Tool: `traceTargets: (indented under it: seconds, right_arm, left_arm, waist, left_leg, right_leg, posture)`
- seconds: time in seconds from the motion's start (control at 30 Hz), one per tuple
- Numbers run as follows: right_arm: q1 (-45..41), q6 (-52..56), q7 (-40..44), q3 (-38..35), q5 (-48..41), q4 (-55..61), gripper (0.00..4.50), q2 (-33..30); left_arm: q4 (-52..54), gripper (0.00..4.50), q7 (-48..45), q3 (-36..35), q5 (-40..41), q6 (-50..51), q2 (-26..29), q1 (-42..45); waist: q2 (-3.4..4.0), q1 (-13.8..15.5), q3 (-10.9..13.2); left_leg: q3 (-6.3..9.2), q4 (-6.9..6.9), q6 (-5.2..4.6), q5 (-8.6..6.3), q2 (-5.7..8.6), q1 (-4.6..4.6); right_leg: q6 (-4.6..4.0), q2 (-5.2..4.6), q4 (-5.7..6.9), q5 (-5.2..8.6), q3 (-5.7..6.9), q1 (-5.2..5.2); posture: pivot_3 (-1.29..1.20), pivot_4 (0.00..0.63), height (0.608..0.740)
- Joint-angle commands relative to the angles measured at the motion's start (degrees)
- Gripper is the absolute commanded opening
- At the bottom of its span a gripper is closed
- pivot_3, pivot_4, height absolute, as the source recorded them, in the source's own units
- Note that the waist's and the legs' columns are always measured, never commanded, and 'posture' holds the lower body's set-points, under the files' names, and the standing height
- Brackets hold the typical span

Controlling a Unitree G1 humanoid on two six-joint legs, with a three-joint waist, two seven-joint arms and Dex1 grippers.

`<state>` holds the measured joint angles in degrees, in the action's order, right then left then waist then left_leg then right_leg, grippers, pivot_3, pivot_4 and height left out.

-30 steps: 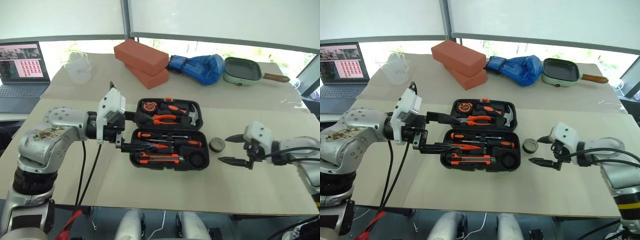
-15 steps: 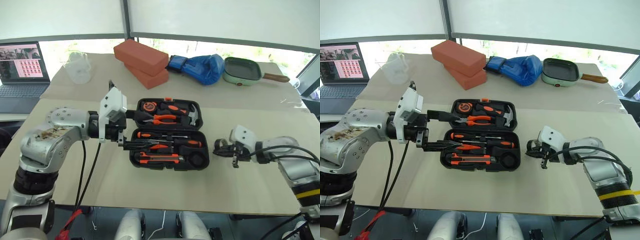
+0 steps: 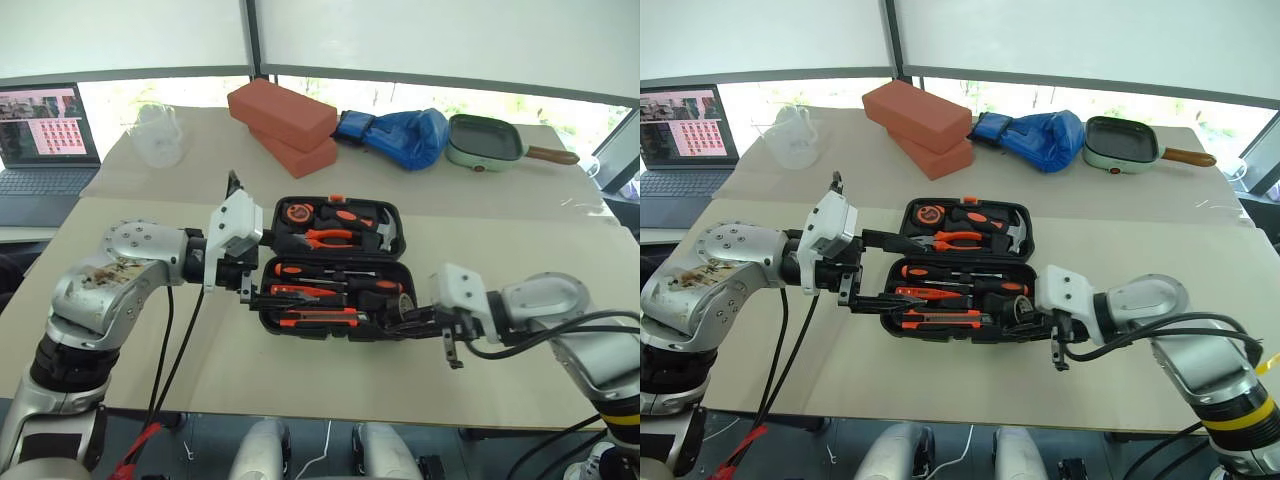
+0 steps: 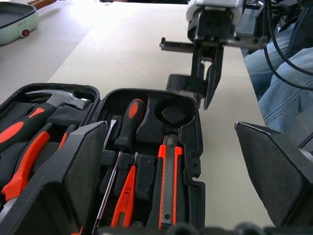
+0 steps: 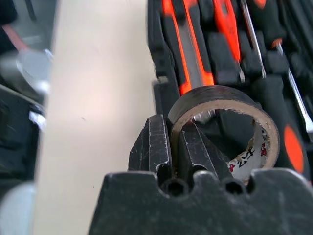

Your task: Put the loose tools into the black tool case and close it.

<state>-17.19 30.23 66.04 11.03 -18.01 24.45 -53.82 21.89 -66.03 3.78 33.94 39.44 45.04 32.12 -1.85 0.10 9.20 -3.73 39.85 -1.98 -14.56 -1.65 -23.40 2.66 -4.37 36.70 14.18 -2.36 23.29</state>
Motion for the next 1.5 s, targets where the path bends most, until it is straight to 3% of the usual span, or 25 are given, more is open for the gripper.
traceTargets:
  seconds: [0.03,0.07,0.5,0.77,0.87,1.2,1.23,1.5]
  right_arm:
    - [-0.68,-2.07,0.67,0.0,2.44,-0.51,0.06,-1.77]
    - [-0.6,-2.42,0.83,0.1,2.81,-0.7,0.06,-1.89]
    - [-0.85,0.77,2.44,-3.48,-2.07,1.51,4.35,-1.92]
    - [-0.91,9.05,-0.44,-18.32,-12.59,-5.33,4.49,-1.65]
    - [-1.05,9.11,-3.05,-19.84,-11.64,-10.72,3.82,-0.55]
    - [-7.72,-4.09,-7.89,-11.14,0.98,-31.25,0.39,6.71]
    - [-8.48,-4.98,-7.56,-10.34,1.59,-32.22,0.04,7.24]
    - [-12.62,-7.46,-5.56,-5.64,4.34,-34.25,0.01,11.72]
  left_arm:
    - [1.25,4.5,-0.24,-0.41,0.18,-1.12,0.5,0.42]
    - [1.24,4.5,-0.23,-0.44,0.18,-1.12,0.52,0.38]
    - [0.54,4.5,0.09,-0.5,-0.14,-1.08,0.55,0.59]
    - [-6.42,4.5,7.1,-6.32,-2.97,1.51,3.05,-4.92]
    - [-9.56,3.82,9.11,-7.63,-5.94,-0.57,4.32,-7.97]
    - [-21.59,0.2,12.21,-2.17,-15.32,-8.75,0.59,-8.26]
    - [-22.34,0.0,11.98,-1.38,-15.88,-9.43,-0.18,-7.71]
    - [-23.48,0.0,12.11,2.8,-17.99,-8.68,-4.79,-5.4]
  waist:
    - [0.0,0.07,0.0]
    - [0.0,0.06,0.0]
    - [0.0,0.05,0.0]
    - [-0.02,0.0,0.01]
    - [-0.02,-0.05,0.01]
    - [0.03,-0.05,0.04]
    - [0.03,-0.05,0.04]
    - [0.03,-0.21,0.04]
  left_leg:
    - [0.0,0.0,0.0,0.0,0.0,-0.01]
    - [-0.01,0.0,0.0,0.0,0.0,-0.01]
    - [0.0,-0.01,0.0,0.0,-0.03,0.0]
    - [0.01,-0.02,0.0,0.0,-0.06,0.04]
    - [0.0,-0.04,0.0,0.0,-0.05,0.04]
    - [-0.12,-0.06,0.0,0.0,0.0,-0.05]
    - [-0.12,-0.06,0.0,0.0,0.0,-0.09]
    - [-0.11,-0.05,0.0,0.0,-0.02,-0.28]
  right_leg:
    - [0.0,0.0,-0.01,0.0,0.0,0.0]
    - [0.0,0.0,0.0,0.0,0.0,0.01]
    - [0.0,0.02,0.0,0.0,0.0,0.01]
    - [-0.01,0.03,0.01,0.0,0.0,-0.01]
    - [-0.01,0.01,0.0,0.0,0.0,0.0]
    - [-0.03,-0.04,0.03,-0.02,-0.03,0.13]
    - [-0.02,-0.04,0.03,-0.02,-0.03,0.16]
    - [-0.03,-0.02,0.1,-0.03,-0.03,0.35]
  posture:
    - [0.0,0.15,0.738]
    - [0.0,0.15,0.738]
    - [0.0,0.15,0.738]
    - [0.0,0.15,0.738]
    - [0.0,0.15,0.738]
    - [0.0,0.15,0.738]
    - [0.0,0.15,0.738]
    - [0.0,0.15,0.738]
